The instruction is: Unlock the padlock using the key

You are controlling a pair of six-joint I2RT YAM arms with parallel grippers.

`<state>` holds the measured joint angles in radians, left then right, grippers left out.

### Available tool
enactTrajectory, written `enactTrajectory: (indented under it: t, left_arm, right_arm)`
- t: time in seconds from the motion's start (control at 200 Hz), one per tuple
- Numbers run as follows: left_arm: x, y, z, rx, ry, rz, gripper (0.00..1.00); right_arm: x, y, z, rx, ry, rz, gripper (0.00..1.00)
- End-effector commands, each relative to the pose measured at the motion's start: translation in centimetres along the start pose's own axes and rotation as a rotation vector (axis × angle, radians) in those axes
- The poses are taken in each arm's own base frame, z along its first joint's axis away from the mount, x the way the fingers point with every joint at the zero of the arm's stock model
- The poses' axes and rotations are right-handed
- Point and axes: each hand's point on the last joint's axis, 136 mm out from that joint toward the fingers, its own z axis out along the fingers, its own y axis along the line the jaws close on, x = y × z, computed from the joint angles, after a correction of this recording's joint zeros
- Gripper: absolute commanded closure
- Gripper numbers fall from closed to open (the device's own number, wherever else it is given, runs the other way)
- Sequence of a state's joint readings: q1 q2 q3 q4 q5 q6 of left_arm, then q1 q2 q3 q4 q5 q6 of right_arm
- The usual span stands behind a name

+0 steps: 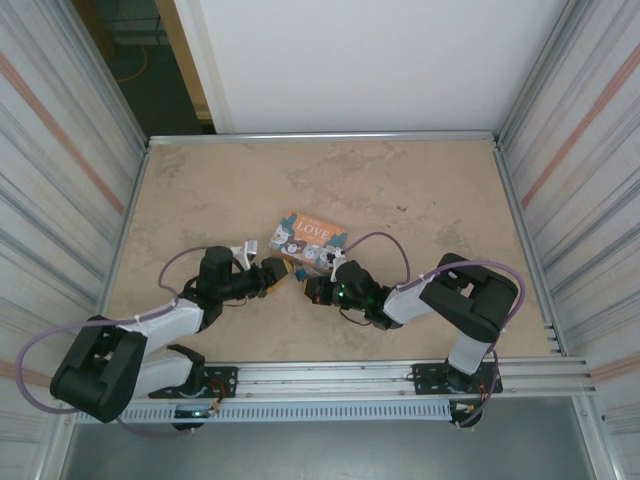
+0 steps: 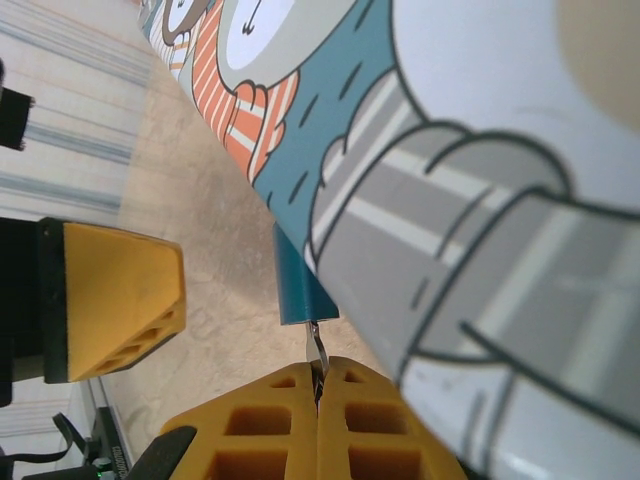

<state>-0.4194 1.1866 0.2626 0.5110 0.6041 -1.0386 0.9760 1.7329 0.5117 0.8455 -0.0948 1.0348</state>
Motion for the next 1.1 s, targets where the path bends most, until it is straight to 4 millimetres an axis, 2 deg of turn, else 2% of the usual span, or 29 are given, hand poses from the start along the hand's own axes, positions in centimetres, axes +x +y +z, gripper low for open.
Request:
enactTrajectory:
  t: [0.0,1.097]
  left_arm:
    - [0.0,-0.2,0.2,0.026,0.011,0.032,0.41]
    - [-0.6,0.9,3.1,0.054,0.043,-0.002,0.59]
  right_arm:
    - [-1.8,4.0,-0.2,-0.116,-0.041,0.031,1.0]
    - [-0.7,5.2,0.6,-0.139,0.005,0.081,1.0]
